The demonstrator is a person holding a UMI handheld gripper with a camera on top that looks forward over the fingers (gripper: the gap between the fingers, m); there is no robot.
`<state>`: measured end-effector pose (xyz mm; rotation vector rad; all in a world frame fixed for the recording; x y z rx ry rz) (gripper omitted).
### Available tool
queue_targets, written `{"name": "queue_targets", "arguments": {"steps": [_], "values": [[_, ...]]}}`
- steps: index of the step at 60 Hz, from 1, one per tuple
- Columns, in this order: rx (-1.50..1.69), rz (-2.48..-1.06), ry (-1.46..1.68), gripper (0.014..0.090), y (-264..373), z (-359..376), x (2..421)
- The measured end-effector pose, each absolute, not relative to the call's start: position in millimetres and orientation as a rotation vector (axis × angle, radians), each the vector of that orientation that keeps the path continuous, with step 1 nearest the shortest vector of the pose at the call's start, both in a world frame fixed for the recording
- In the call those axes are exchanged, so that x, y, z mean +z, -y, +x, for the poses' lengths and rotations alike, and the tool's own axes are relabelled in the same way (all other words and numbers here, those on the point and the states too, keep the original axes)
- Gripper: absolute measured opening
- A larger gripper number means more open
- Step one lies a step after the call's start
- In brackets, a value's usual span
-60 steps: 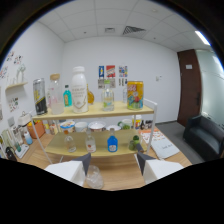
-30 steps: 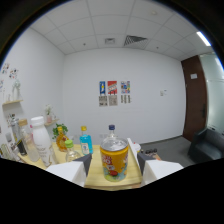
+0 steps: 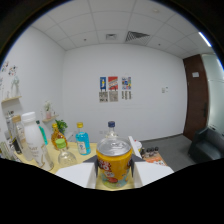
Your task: Make me a cup of Vodka Sunrise.
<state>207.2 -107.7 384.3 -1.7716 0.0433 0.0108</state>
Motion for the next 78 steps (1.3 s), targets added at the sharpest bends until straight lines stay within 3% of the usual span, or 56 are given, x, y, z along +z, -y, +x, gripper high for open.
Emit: {"name": "queue_targets", "arguments": {"steps": [17,25,39,59,65,78], "values": [[-0.018,-1.691,-0.071,0.0506,152,204,428],[-0.017,-1.696,-0.088,0.0506,186,192,419],[0.035,-1.809,-0.125,0.0503,226,148,331],[-0.052,-1.98,-0.077,0.0505,226,113,194],[-0.169,-2.009,0.027,0.0504,225,114,176],[-0.548,-1.935,0.43,0.0506,216,119,183]]}}
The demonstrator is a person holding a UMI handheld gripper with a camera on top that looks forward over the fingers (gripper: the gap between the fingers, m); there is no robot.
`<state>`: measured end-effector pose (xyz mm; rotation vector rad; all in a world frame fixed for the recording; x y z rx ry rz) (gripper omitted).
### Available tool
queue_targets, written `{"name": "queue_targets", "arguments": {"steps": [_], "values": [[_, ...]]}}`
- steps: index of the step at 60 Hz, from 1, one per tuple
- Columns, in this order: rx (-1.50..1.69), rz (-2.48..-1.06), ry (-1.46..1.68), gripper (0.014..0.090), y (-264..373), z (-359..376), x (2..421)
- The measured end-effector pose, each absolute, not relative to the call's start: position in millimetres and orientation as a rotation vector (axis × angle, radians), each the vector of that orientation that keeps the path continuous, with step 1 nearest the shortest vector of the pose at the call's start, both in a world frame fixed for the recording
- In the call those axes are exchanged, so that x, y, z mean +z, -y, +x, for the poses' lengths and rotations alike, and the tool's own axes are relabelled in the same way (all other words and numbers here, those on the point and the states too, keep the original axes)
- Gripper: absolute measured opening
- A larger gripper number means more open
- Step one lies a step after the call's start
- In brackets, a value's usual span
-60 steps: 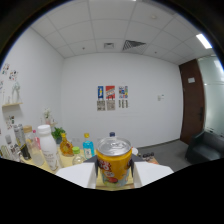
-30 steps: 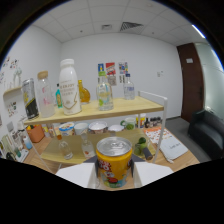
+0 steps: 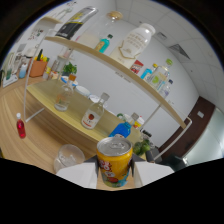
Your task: Make me a cup of Vodka Sunrise.
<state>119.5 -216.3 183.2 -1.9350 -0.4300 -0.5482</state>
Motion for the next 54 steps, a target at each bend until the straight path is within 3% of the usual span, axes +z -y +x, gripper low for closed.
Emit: {"name": "queue_targets", "arguments": {"steps": [9,23,40,46,54], "values": [[-0.819,-1.825,0.731,0.0502,210,122,188],[-1.205,-1.536,1.207,0.0501,198,113,198],[-1.474,-1.235,1.601,0.0502,195,95,188],[-1.471,-1.221,1.631,0.0503,196,91,187],[-1.397,-1.302,1.524,0.0502,203,91,196]]}}
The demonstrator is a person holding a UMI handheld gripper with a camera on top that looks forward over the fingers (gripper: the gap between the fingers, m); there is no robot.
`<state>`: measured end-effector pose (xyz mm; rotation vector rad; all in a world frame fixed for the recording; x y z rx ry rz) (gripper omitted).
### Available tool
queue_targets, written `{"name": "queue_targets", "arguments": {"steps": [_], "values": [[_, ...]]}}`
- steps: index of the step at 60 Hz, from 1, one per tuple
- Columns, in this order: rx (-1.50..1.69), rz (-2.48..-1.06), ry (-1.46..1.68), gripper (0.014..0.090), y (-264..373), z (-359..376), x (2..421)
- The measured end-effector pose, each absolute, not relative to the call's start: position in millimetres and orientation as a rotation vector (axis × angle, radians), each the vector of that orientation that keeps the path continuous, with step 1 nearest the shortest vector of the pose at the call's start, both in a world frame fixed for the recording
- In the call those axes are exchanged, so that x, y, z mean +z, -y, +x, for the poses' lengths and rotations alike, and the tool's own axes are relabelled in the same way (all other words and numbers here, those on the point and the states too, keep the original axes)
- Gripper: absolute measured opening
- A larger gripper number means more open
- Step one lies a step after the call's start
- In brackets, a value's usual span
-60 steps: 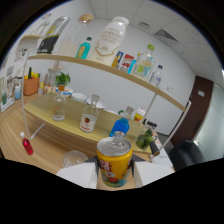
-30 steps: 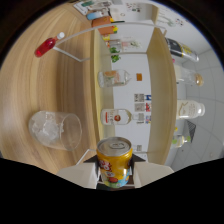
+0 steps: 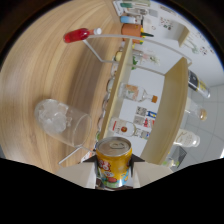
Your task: Make me a cup of Vodka Sunrise.
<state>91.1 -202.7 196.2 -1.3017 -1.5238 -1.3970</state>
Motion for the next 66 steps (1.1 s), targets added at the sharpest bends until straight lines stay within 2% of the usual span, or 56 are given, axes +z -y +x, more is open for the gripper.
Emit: {"name": "queue_targets", "arguments": {"steps": [13,21,31,41,52,66], "values": [[-0.958,-1.514,1.007,0.0509,215,90,261],[-0.647,-1.57,0.638,0.0511,225,115,307],[-0.298,-1.609,0.284,0.0508,235,166,318],[-0.094,-1.665,0.056,0.0508,239,221,282],[0.032,-1.769,-0.087,0.0508,228,268,201],[0.106,-1.912,-0.119,0.0506,208,279,109]]}}
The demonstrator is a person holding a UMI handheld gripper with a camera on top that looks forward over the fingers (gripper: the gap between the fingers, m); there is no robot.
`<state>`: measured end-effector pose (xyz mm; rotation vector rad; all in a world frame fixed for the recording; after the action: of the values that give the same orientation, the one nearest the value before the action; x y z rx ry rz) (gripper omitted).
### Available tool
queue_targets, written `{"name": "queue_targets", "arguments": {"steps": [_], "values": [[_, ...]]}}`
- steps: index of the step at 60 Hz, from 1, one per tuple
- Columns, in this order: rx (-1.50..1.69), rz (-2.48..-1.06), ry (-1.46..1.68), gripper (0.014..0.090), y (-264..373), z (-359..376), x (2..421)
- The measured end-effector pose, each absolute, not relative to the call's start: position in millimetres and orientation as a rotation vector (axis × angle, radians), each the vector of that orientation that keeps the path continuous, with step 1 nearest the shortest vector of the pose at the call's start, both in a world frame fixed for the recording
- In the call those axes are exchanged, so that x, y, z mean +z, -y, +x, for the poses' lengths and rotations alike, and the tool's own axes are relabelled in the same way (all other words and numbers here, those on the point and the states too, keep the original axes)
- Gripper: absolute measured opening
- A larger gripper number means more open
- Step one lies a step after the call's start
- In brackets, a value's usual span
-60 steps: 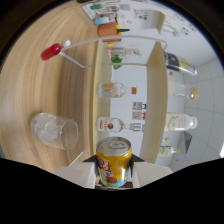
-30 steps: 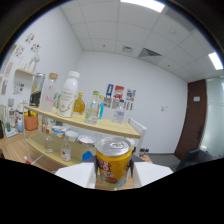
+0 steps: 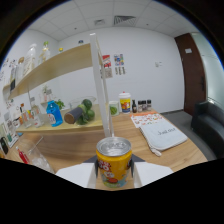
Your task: Make me a cup of Vodka Sunrise.
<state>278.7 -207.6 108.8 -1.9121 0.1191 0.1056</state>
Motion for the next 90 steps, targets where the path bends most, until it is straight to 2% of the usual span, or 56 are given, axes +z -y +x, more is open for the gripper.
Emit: {"name": "queue_targets", "arguments": {"steps": [7,20,45,49,54,56,65,76,82,90], "values": [[0.106,-1.974,-0.078,0.0507,204,274,78],[0.087,-2.045,-0.05,0.0506,202,268,47],[0.014,-2.08,-0.044,0.0541,219,273,39],[-0.017,-2.098,-0.074,0.0616,221,279,40],[-0.059,-2.097,-0.117,0.0824,228,286,54],[-0.066,-2.09,-0.135,0.0862,232,286,64],[-0.091,-2.029,-0.168,0.0856,254,273,122],[-0.072,-1.979,-0.154,0.0854,285,219,175],[-0.041,-1.957,-0.126,0.0854,298,177,182],[0.002,-1.959,-0.092,0.0857,311,121,170]]}}
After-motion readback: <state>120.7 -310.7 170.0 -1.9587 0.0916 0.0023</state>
